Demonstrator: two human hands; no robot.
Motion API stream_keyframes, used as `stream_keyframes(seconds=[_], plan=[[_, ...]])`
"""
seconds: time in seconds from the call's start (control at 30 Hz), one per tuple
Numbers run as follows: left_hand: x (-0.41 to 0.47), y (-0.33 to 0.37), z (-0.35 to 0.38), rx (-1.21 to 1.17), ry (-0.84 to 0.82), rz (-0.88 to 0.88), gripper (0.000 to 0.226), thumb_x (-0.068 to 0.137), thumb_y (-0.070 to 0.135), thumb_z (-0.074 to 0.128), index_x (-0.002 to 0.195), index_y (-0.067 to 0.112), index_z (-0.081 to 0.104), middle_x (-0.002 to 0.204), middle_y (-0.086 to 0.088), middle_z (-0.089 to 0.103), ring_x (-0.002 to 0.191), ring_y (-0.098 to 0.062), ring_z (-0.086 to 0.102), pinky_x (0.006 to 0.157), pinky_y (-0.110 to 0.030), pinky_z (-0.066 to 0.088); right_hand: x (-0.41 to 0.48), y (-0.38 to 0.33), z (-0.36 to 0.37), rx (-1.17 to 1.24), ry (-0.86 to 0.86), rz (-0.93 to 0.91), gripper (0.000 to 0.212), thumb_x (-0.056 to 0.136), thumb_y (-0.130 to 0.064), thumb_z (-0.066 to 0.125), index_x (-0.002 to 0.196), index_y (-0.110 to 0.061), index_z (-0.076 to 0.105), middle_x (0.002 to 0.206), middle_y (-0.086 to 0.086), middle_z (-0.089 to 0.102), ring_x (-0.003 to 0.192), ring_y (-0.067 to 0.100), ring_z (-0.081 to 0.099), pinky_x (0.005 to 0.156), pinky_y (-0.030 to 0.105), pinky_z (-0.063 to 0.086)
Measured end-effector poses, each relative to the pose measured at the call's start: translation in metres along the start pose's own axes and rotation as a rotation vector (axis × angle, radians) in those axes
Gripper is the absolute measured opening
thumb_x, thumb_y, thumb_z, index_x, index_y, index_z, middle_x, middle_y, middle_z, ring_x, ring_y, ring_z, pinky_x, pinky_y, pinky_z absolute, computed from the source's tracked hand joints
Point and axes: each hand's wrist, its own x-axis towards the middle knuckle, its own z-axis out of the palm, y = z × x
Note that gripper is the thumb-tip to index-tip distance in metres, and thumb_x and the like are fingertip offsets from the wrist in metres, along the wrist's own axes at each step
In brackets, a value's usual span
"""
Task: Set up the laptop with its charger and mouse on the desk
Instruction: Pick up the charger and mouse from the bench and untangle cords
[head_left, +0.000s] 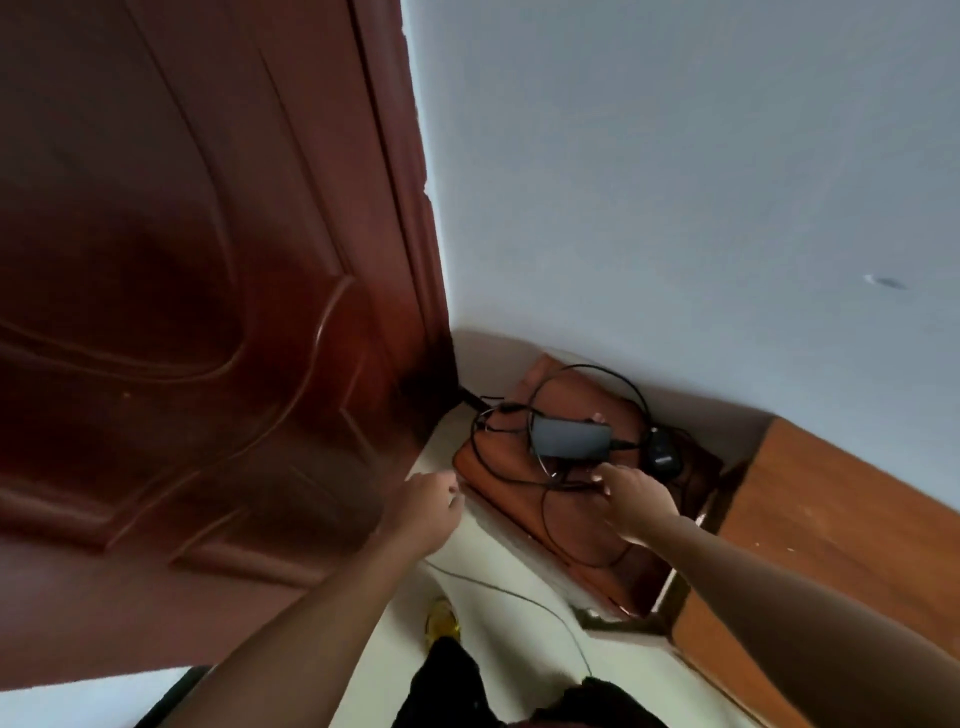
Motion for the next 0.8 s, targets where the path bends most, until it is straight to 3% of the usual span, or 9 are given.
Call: stream_keyframes(seconds=[0.17, 0.33, 0.53, 0.67, 0.8], plan=[[0.076, 0.006, -0.011, 0.067, -0.087, 0.155, 0.023, 0.09, 0.032, 0.056, 0.106, 0.02, 0.066, 0.104, -0.008, 0.07, 0.098, -0.028, 0.064, 0.078, -0.032, 0.05, 0.017, -0.004, 0.006, 0.203, 0.039, 0.272, 0.033, 0.086, -0.033, 0.058, 0.118, -0.024, 0.062, 0.114, 0.009, 0.068, 0.108, 0.031, 0.062, 0.081, 0.035, 0.047], [0.12, 0.036, -0.005, 0.114, -0.207, 0.301, 0.026, 0.092, 0.034, 0.054, 0.111, 0.021, 0.064, 0.11, -0.003, 0.068, 0.102, -0.024, 0.063, 0.079, -0.029, 0.048, 0.024, 0.018, 0.001, 0.411, 0.138, 0.534, 0.03, 0.085, -0.033, 0.061, 0.113, -0.025, 0.064, 0.111, 0.007, 0.069, 0.106, 0.03, 0.062, 0.077, 0.032, 0.047], [0.156, 0.057, 0.007, 0.169, -0.325, 0.318, 0.031, 0.091, 0.037, 0.053, 0.117, 0.022, 0.061, 0.109, -0.002, 0.069, 0.102, -0.023, 0.063, 0.08, -0.03, 0.049, 0.051, 0.079, 0.001, 0.563, 0.195, 0.834, 0.037, 0.085, -0.027, 0.06, 0.119, -0.015, 0.063, 0.118, 0.016, 0.065, 0.112, 0.036, 0.058, 0.087, 0.036, 0.047], [0.176, 0.063, 0.017, 0.218, -0.389, 0.306, 0.033, 0.092, 0.038, 0.053, 0.12, 0.022, 0.06, 0.107, 0.0, 0.069, 0.102, -0.021, 0.063, 0.084, -0.033, 0.051, 0.085, 0.106, 0.012, 0.668, 0.2, 0.956, 0.053, 0.085, -0.026, 0.062, 0.132, -0.007, 0.05, 0.131, 0.02, 0.055, 0.122, 0.038, 0.051, 0.096, 0.039, 0.043], [0.195, 0.072, 0.034, 0.202, -0.383, 0.279, 0.032, 0.092, 0.037, 0.053, 0.119, 0.021, 0.06, 0.106, -0.001, 0.069, 0.098, -0.022, 0.064, 0.082, -0.034, 0.052, 0.12, 0.132, 0.027, 0.783, 0.175, 1.066, 0.081, 0.083, -0.026, 0.072, 0.146, -0.001, 0.026, 0.144, 0.024, 0.041, 0.131, 0.041, 0.042, 0.104, 0.042, 0.038]])
